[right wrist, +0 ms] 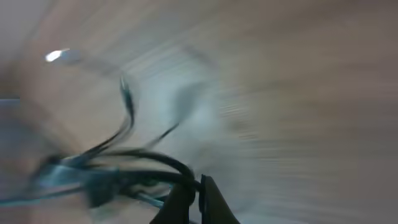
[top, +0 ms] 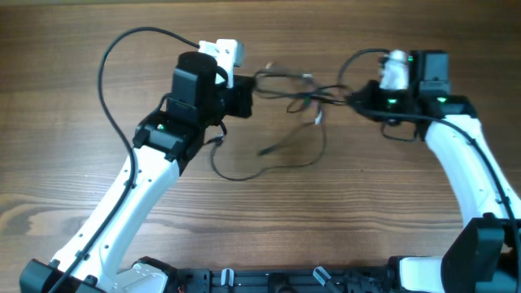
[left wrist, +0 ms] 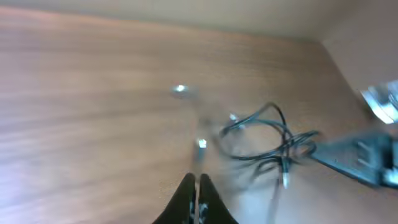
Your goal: Untangle cables
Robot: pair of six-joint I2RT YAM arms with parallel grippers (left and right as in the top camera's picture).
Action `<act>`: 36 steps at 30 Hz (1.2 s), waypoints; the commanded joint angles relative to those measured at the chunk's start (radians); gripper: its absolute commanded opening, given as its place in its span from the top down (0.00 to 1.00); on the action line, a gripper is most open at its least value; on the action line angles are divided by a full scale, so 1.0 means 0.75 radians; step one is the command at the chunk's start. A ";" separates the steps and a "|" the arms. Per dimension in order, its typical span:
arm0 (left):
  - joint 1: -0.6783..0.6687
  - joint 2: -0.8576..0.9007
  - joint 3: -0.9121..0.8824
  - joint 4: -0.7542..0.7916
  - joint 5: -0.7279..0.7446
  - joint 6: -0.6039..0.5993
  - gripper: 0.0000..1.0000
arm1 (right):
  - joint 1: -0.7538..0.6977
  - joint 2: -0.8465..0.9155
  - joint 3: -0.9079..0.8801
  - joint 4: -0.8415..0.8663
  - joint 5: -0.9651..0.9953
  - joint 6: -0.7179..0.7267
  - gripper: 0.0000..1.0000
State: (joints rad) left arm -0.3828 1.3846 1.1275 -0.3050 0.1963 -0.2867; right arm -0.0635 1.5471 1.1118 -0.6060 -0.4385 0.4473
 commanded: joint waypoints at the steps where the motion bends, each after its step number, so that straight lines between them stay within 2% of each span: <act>1: 0.071 -0.039 0.021 0.034 -0.130 -0.022 0.96 | -0.104 0.012 -0.014 -0.009 0.291 0.097 0.91; 3: 0.071 -0.039 0.021 0.085 -0.003 -0.006 0.96 | -0.078 0.012 -0.014 0.042 0.101 -0.109 0.68; 4: 0.071 -0.039 0.021 0.124 0.095 0.052 0.96 | -0.050 0.012 -0.014 0.096 -0.083 -0.307 0.57; 5: 0.071 -0.038 0.021 0.143 0.157 0.099 0.96 | -0.024 0.012 -0.014 0.119 -0.134 -0.367 0.67; 6: 0.071 -0.038 0.021 0.148 0.191 0.098 0.96 | 0.002 0.012 -0.014 0.130 -0.158 -0.404 0.90; 7: 0.071 -0.038 0.020 0.141 0.246 0.098 0.92 | 0.033 0.012 -0.014 0.140 -0.213 -0.483 0.93; 8: 0.071 -0.036 0.020 0.132 0.258 0.097 0.85 | 0.051 0.012 -0.014 0.153 -0.189 -0.499 0.80; 9: 0.071 -0.033 0.020 0.122 0.257 0.097 0.81 | 0.054 0.012 -0.014 0.165 -0.091 -0.449 0.60; 10: 0.071 -0.028 0.020 0.108 0.257 0.097 0.72 | 0.054 0.012 -0.014 0.186 0.045 -0.335 0.26; 12: 0.071 -0.012 0.020 0.087 0.257 0.093 0.57 | 0.053 0.012 -0.014 0.246 0.321 -0.186 0.20; 13: 0.071 -0.005 0.020 0.081 0.257 0.093 0.46 | 0.058 0.023 -0.014 0.278 0.412 -0.177 0.20; 14: 0.071 0.002 0.020 0.077 0.257 0.093 0.39 | 0.058 0.041 -0.014 0.301 0.469 -0.161 0.20; 15: 0.071 0.015 0.020 0.061 0.257 0.093 0.11 | 0.057 0.091 -0.014 0.342 0.506 -0.112 0.20; 16: 0.071 0.022 0.020 0.050 0.257 0.093 0.00 | 0.057 0.132 -0.014 0.382 0.506 -0.101 0.18; 21: 0.071 0.085 0.020 0.041 0.210 0.094 0.00 | 0.057 0.378 -0.014 0.633 0.488 -0.022 0.16; 24: 0.072 0.112 0.020 0.040 0.200 0.094 0.00 | 0.057 0.486 -0.014 0.674 0.445 0.071 0.16; 28: 0.072 0.122 0.020 0.041 0.165 0.094 0.00 | 0.058 0.639 -0.014 0.805 0.364 0.046 0.15; 31: 0.072 0.122 0.020 0.041 0.079 0.093 0.00 | 0.091 0.682 -0.014 0.919 -0.054 -0.090 0.36; 35: 0.081 0.122 0.020 0.041 -0.052 0.082 0.00 | 0.267 0.677 -0.013 0.966 -0.404 -0.108 0.42; 36: 0.103 0.122 0.020 0.040 -0.081 0.024 0.00 | 0.351 0.673 -0.009 0.962 -0.435 -0.107 0.42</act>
State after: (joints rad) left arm -0.3267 1.4681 1.1290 -0.2771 0.2203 -0.2230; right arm 0.0826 2.0415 1.1076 0.1131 -0.5632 0.3908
